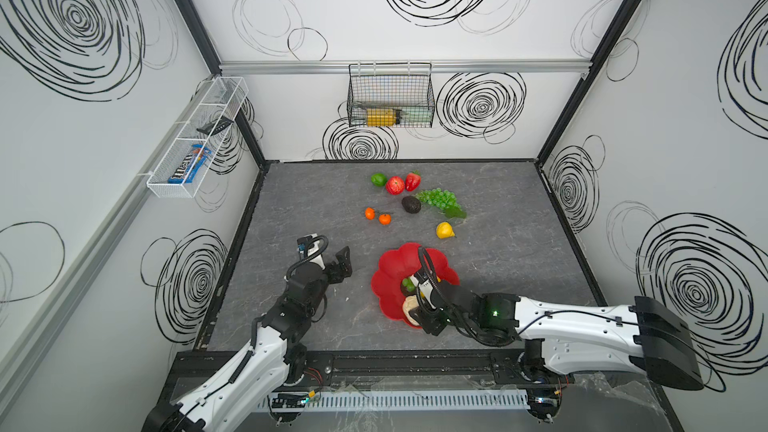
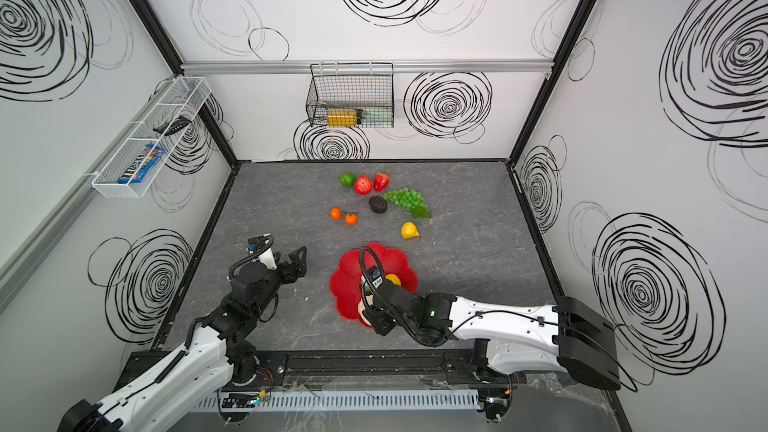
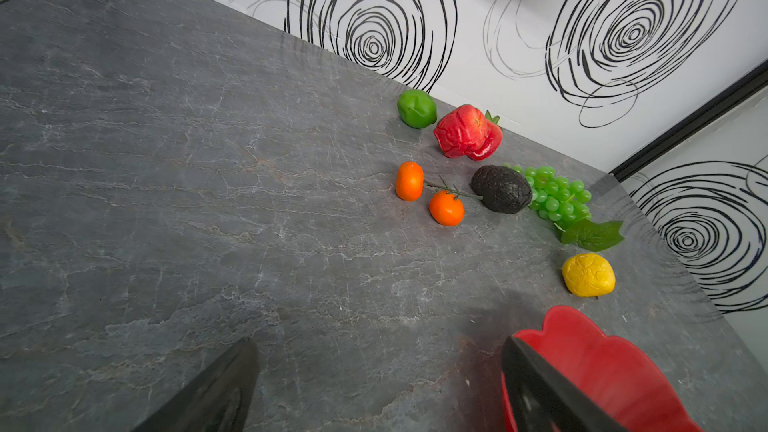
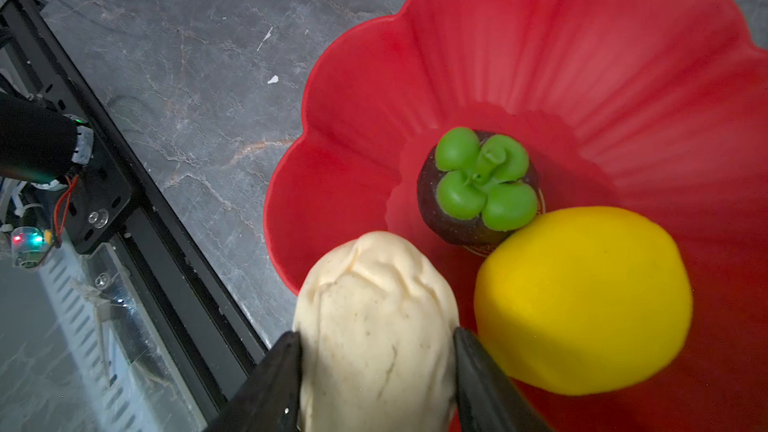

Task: Place and organize the fake fruits in the fruit bowl
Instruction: 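Lower the cream pear into the bowl beside the lemon with the right gripper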

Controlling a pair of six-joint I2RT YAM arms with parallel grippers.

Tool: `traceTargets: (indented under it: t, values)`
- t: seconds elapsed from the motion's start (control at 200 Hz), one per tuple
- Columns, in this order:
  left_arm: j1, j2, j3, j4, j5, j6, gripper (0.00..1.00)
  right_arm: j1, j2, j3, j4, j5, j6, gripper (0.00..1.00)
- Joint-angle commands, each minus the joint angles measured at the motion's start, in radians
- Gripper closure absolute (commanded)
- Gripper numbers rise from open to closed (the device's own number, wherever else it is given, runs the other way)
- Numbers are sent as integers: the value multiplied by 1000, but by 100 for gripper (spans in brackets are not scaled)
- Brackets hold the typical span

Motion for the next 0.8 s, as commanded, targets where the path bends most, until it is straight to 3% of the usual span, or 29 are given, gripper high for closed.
traceTargets:
  t: [0.0,0.791]
  values:
    - [11,1,-11,69,5,22,4,6,15,33,-34,10,26,43]
    - [35,-1,-17,74,32,16,4,5,94,72,-75,60,61,34]
